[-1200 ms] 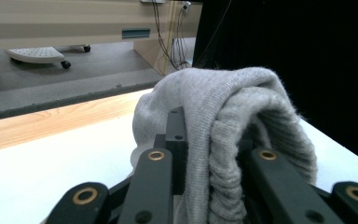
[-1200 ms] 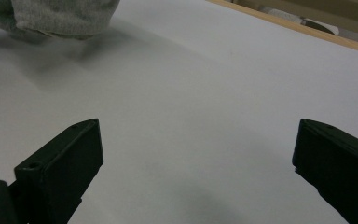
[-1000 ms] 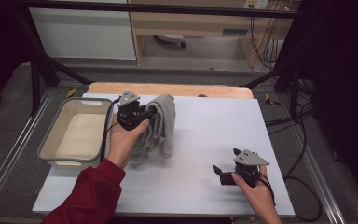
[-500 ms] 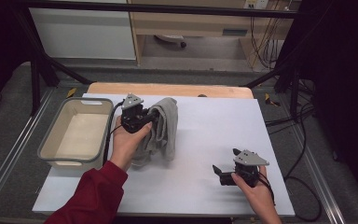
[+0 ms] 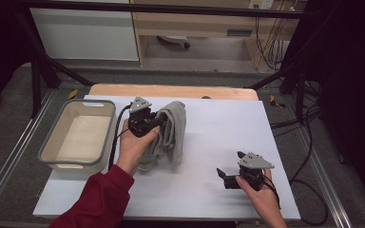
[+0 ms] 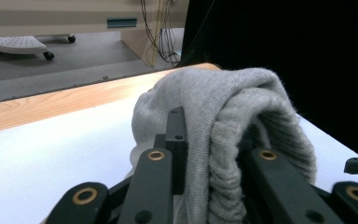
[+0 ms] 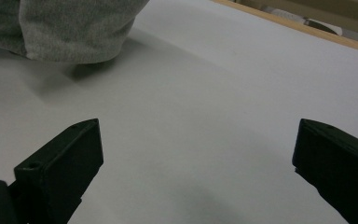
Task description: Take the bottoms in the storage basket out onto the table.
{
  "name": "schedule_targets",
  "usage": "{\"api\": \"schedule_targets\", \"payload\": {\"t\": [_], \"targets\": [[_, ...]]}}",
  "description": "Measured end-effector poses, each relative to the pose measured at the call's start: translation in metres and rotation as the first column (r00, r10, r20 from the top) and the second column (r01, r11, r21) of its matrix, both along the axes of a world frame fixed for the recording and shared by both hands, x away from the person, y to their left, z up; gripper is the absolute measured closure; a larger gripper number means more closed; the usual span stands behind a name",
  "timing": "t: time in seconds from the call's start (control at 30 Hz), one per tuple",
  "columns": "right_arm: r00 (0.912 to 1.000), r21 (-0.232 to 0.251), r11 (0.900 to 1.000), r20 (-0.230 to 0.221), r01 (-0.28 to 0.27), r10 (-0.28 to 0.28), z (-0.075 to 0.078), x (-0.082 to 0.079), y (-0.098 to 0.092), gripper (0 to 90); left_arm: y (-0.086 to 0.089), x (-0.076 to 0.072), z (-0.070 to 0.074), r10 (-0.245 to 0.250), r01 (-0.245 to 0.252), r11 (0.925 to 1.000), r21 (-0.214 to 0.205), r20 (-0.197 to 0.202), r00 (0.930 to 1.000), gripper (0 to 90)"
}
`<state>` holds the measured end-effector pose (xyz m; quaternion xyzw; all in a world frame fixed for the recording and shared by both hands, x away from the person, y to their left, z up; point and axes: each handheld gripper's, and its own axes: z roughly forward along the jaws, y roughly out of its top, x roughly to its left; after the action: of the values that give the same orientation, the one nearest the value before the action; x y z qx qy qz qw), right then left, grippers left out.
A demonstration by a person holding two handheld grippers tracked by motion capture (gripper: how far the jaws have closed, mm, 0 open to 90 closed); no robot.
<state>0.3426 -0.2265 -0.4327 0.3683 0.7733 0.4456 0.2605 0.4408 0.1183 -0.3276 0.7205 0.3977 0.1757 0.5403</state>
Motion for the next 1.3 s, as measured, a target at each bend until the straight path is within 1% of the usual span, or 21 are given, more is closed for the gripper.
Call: {"api": "schedule_targets", "payload": {"t": [0.17,0.47,1.3], "targets": [[1.0,-0.001,1.0,0.0,0.001,-0.001,0.0,0.0,0.0,2.1,-0.005,0.0,-0.001,-0.008,0.008,1.0,-0.003,-0.005,1.0,76.2],[1.0,-0.001,1.0,0.0,0.0,0.0,0.0,0.0,0.0,2.2,-0.013,0.0,-0.004,-0.024,0.024,0.9997,0.006,-0.01,0.9997,76.2],[1.0,-0.009,1.0,-0.003,0.001,-0.001,0.0,0.0,0.0,2.2,-0.019,-0.002,-0.012,-0.036,0.036,0.9993,0.012,-0.02,0.9992,76.0]]}}
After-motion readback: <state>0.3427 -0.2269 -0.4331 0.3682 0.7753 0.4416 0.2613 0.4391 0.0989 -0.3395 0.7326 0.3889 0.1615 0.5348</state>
